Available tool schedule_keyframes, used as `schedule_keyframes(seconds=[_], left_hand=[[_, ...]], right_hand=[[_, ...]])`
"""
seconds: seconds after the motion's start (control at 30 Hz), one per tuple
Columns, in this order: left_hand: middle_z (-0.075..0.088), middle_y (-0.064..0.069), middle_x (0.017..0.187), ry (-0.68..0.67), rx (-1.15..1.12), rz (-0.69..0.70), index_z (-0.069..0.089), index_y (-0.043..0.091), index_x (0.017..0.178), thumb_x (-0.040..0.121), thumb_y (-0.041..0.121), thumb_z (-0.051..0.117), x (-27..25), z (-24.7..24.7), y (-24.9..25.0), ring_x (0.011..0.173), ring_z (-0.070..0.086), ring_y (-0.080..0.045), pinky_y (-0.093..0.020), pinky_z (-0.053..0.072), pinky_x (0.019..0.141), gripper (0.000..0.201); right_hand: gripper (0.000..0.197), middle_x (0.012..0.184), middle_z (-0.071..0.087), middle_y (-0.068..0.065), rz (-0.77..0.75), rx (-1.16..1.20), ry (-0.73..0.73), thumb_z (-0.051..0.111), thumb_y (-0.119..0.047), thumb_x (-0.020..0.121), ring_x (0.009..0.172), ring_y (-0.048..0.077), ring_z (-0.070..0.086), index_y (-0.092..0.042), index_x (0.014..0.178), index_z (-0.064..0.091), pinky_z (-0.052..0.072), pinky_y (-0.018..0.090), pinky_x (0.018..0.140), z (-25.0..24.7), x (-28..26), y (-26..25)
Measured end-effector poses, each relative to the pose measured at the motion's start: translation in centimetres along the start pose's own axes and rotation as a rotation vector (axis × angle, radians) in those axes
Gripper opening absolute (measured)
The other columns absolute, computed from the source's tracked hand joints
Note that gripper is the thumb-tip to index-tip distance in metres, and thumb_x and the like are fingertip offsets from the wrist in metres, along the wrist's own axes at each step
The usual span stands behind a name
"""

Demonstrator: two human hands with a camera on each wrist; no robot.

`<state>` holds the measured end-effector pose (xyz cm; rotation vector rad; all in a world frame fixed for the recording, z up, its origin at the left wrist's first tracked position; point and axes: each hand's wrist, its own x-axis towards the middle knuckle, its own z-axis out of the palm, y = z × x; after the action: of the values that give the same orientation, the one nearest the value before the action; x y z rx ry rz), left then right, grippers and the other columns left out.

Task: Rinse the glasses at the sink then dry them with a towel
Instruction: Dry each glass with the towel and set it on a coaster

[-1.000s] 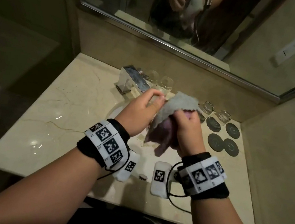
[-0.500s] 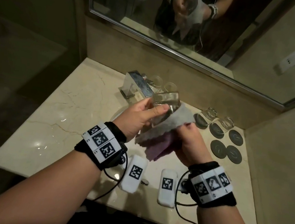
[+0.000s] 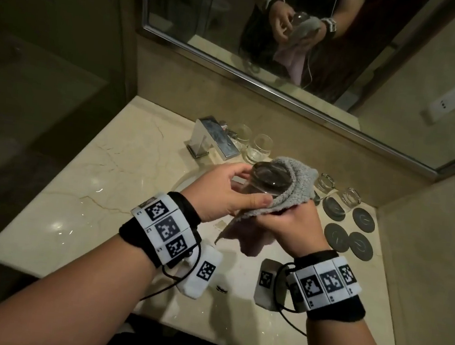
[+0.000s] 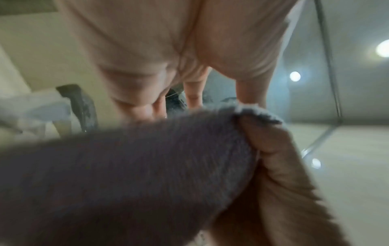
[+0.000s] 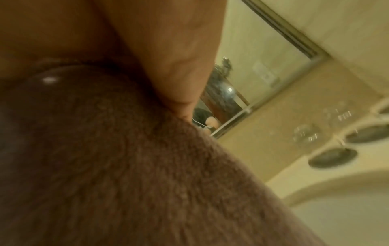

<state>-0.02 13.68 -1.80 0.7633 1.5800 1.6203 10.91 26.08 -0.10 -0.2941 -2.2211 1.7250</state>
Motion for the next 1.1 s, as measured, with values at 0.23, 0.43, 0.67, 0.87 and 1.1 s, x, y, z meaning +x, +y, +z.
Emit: schedule_keyframes(seconds=[0.23, 0.43, 0.67, 0.87, 1.1], left_hand=[[0.062, -0.001, 0.107, 0.219, 0.004, -0.208, 0.054, 0.023, 0.116, 0.066, 0.074, 0.051, 0.1, -0.7, 0.5, 0.087, 0.063, -0.013, -0.032, 0.056, 0.068, 0.071], [0.061, -0.015, 0.085, -0.100, -0.205, -0.306, 0.058, 0.019, 0.121, 0.077, 0.070, 0.039, -0.5, -0.1, 0.5, 0.052, 0.062, -0.012, -0.021, 0.051, 0.046, 0.070], [0.061, -0.014, 0.123, -0.097, -0.093, -0.187, 0.038, 0.022, 0.140, 0.079, 0.063, 0.048, -0.7, -0.6, 0.4, 0.077, 0.064, -0.007, -0.019, 0.051, 0.063, 0.074], [0.043, -0.001, 0.135, -0.095, 0.298, 0.058, 0.012, 0.031, 0.150, 0.076, 0.067, 0.048, -1.1, -0.7, 1.1, 0.109, 0.057, -0.012, -0.039, 0.054, 0.093, 0.089], [0.051, -0.008, 0.124, 0.014, 0.219, -0.038, 0.025, 0.033, 0.144, 0.078, 0.074, 0.015, -1.1, 0.4, 1.3, 0.066, 0.054, -0.011, -0.031, 0.048, 0.063, 0.078]], right_hand=[[0.049, 0.098, 0.072, 0.009, -0.007, 0.468, 0.277, 0.090, -0.014, 0.047, 0.100, 0.030, 0.065, -0.018, 0.093, 0.074, 0.051, 0.048, 0.093, 0.3, 0.2, 1.1], [0.043, 0.101, 0.067, 0.020, -0.002, 0.506, 0.228, 0.070, 0.006, 0.063, 0.095, 0.035, 0.063, -0.011, 0.103, 0.069, 0.050, 0.051, 0.084, 0.6, 0.1, 1.1], [0.039, 0.090, 0.074, 0.009, -0.013, 0.247, 0.069, 0.076, 0.006, 0.066, 0.078, 0.032, 0.071, -0.013, 0.099, 0.067, 0.058, 0.051, 0.064, -0.2, -0.3, -0.3], [0.024, 0.088, 0.071, 0.020, 0.256, 0.439, 0.054, 0.071, -0.002, 0.064, 0.081, 0.035, 0.068, 0.000, 0.088, 0.071, 0.055, 0.048, 0.077, -0.6, -0.4, 0.2], [0.040, 0.100, 0.069, 0.013, 0.057, 0.282, 0.097, 0.075, -0.010, 0.064, 0.099, 0.033, 0.065, -0.011, 0.102, 0.065, 0.053, 0.048, 0.088, -1.3, -0.5, 0.1]])
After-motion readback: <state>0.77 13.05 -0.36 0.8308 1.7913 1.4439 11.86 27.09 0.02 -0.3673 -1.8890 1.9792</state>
